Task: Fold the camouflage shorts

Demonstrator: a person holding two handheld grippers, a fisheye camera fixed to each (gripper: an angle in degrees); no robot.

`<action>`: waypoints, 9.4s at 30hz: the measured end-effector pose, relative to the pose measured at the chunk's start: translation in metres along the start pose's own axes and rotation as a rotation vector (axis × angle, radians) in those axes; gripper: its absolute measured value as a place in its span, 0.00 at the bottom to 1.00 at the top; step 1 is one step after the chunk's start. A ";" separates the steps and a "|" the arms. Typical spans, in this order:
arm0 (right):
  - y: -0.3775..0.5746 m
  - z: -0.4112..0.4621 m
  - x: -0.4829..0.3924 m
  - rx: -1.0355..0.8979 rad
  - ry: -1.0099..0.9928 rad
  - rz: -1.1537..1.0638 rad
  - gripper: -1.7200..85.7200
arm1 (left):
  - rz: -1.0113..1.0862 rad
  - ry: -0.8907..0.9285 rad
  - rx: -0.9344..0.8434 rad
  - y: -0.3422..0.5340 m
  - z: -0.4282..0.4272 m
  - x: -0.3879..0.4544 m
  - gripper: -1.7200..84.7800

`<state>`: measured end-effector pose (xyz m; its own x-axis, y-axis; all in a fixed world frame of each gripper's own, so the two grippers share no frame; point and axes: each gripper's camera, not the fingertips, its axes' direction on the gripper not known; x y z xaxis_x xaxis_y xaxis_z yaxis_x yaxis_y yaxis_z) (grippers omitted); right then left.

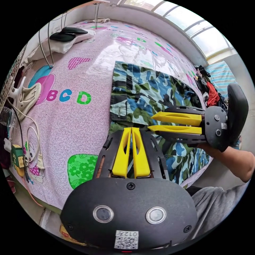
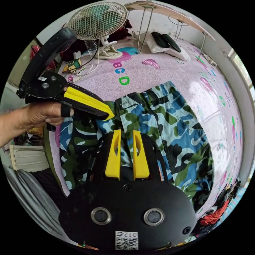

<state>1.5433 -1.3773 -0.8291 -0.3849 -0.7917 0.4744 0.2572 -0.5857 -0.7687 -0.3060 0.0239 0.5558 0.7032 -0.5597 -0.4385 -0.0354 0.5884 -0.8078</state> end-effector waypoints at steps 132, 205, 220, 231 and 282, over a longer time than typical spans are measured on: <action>-0.528 -0.837 0.441 1.086 -0.587 2.159 0.04 | 0.005 -0.086 -0.062 -0.200 0.293 0.258 0.02; -0.262 -0.464 0.240 0.239 -0.155 1.001 0.01 | 0.165 -0.207 0.024 -0.033 0.196 0.269 0.02; -0.097 -0.397 0.141 -0.066 -0.111 0.735 0.01 | 0.000 -0.333 -0.143 0.103 0.196 0.176 0.02; -0.127 -0.421 0.079 0.054 -0.239 0.538 0.01 | 0.194 -0.333 -0.093 0.121 0.145 0.202 0.02; 0.022 -0.284 -0.028 0.107 -0.167 0.399 0.01 | 0.181 -0.151 0.028 0.132 -0.030 0.062 0.02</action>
<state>1.3079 -1.3187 -0.9815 -0.0903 -0.9715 0.2193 0.4506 -0.2362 -0.8609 -0.2881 0.0492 0.4103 0.7853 -0.3515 -0.5097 -0.1521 0.6885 -0.7091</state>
